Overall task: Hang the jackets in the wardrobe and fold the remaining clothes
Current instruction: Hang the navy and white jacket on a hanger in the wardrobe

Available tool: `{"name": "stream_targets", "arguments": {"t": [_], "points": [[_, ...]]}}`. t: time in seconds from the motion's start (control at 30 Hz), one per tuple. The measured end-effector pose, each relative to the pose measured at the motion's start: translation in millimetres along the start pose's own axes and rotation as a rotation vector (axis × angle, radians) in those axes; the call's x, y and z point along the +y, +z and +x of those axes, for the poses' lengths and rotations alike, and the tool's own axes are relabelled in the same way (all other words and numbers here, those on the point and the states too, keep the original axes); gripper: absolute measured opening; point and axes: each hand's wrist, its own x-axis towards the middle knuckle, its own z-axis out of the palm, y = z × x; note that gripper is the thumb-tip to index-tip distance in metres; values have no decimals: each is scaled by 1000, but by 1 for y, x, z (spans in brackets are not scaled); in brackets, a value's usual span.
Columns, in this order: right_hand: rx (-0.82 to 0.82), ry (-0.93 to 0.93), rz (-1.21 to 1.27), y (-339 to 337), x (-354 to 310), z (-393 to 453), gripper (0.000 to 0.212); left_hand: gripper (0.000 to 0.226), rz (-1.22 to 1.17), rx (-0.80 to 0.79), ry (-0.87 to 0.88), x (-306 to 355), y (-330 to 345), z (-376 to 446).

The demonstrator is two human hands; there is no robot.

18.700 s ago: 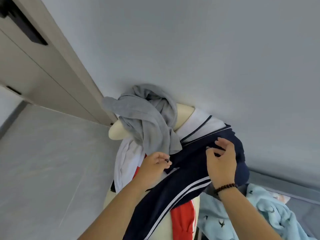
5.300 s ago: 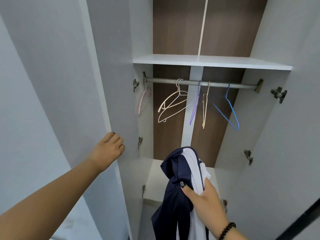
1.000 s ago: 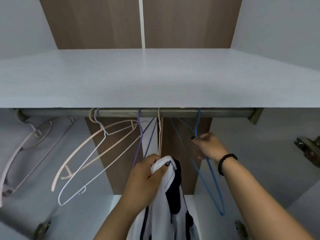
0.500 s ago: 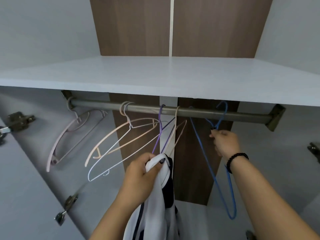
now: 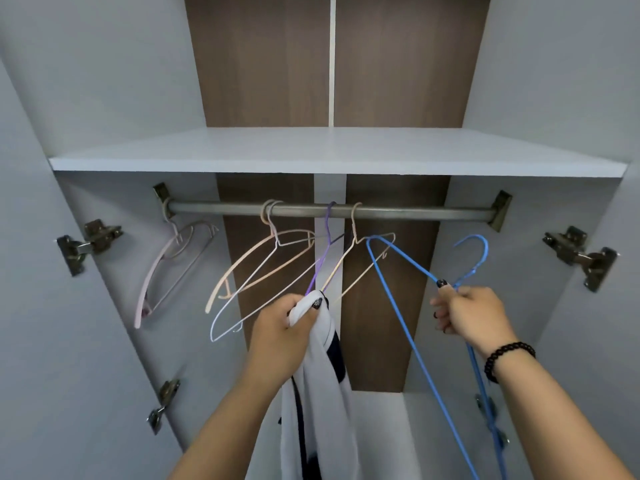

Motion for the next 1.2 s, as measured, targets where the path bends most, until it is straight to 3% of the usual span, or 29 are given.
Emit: {"name": "stream_targets", "arguments": {"t": [0.2, 0.3, 0.4, 0.53, 0.67, 0.8, 0.87, 1.07, 1.2], "points": [[103, -94, -103, -4, 22, -95, 32, 16, 7, 61, -54, -23, -35, -46], [16, -128, -100, -6, 32, -136, 18, 19, 5, 60, -61, -31, -47, -64], [-113, -138, -165, -11, 36, -169, 23, 18, 36, 17, -9, -31, -58, -77], [-312, -92, 4, -15, 27, -207, 26, 21, 96, -15, 39, -26, -75, -90], [-308, -125, 36, -21, 25, -233, 21, 21, 186, -4, 76, -21, -95, -99], [-308, -162, 39, -34, 19, -253, 23, 57, 209, 22, 160, -14, -116, -115], [-347, -165, 18, -42, 17, -261, 25, 63, 206, 40, 159, -15, -123, -122], [-455, -112, 49, -79, 29, -306, 27, 40, 148, 113, 107, -12, -135, -174], [-595, -62, -36, -102, 44, -349, 28, 55, 83, 166, 101, 2, -133, -230]]}}
